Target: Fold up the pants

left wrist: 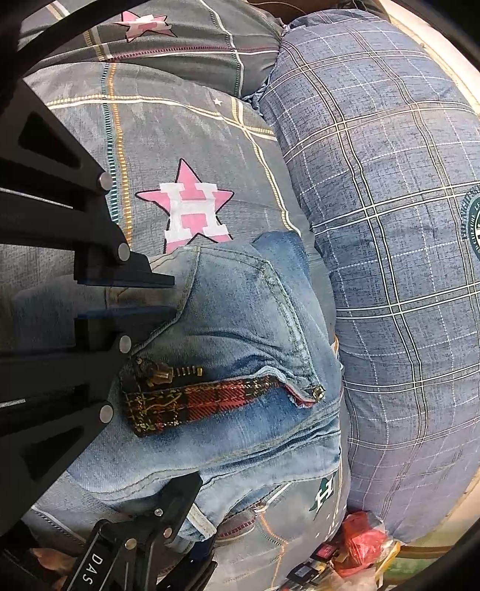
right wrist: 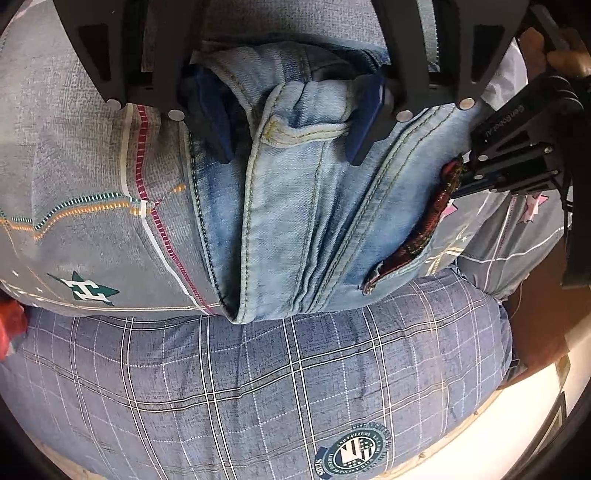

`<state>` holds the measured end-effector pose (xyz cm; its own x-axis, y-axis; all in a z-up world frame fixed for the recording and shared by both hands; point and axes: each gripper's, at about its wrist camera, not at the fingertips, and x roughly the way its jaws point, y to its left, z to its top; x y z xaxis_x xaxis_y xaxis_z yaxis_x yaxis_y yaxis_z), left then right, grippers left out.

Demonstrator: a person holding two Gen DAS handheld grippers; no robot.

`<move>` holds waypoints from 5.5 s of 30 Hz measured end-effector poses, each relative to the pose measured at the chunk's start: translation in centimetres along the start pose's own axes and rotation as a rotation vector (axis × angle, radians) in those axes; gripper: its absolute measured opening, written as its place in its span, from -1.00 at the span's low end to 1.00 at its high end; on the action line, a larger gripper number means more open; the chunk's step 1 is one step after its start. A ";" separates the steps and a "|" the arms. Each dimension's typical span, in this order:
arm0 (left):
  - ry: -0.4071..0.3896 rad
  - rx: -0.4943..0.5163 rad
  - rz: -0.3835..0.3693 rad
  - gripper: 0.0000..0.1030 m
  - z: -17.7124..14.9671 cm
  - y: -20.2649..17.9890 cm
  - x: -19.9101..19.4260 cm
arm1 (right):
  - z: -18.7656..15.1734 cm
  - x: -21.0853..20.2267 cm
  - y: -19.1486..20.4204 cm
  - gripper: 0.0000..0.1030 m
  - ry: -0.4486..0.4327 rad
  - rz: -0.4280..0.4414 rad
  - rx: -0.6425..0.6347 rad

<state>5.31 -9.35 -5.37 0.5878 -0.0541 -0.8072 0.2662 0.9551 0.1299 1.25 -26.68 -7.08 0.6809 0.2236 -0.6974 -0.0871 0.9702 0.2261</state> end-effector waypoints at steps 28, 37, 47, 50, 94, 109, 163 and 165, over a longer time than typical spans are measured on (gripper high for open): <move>0.031 -0.197 -0.142 0.21 -0.7 5.2 -1.1 | -0.1 -4.3 -6.1 0.51 -0.032 0.166 0.321; 0.068 -0.272 -0.225 0.22 -0.6 6.4 -0.4 | -1.0 -2.2 -8.2 0.51 0.058 0.339 0.512; 0.090 -0.290 -0.255 0.24 -0.1 6.6 0.9 | -0.5 -0.6 -8.1 0.62 0.124 0.332 0.509; 0.098 -0.311 -0.278 0.25 0.4 7.5 1.2 | 0.4 0.3 -7.8 0.65 0.147 0.331 0.473; 0.057 -0.390 -0.472 -0.29 1.0 6.5 2.9 | 1.9 -0.3 -3.0 0.10 0.107 0.140 0.206; 0.061 -0.402 -0.451 -0.36 -2.2 10.3 1.4 | 2.1 -2.5 3.0 0.10 0.093 0.108 0.088; 0.047 -0.457 -0.397 -0.41 -9.5 15.6 -0.3 | -1.3 -1.7 6.7 0.30 0.104 0.313 0.120; 0.042 -0.440 -0.395 -0.40 -9.4 15.1 -0.2 | -1.5 -1.9 5.3 0.30 0.088 0.324 0.172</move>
<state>1.99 7.77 -8.63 0.4758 -0.4272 -0.7689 0.1116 0.8964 -0.4289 -1.65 -21.80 -5.59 0.5726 0.5307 -0.6249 -0.1592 0.8197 0.5503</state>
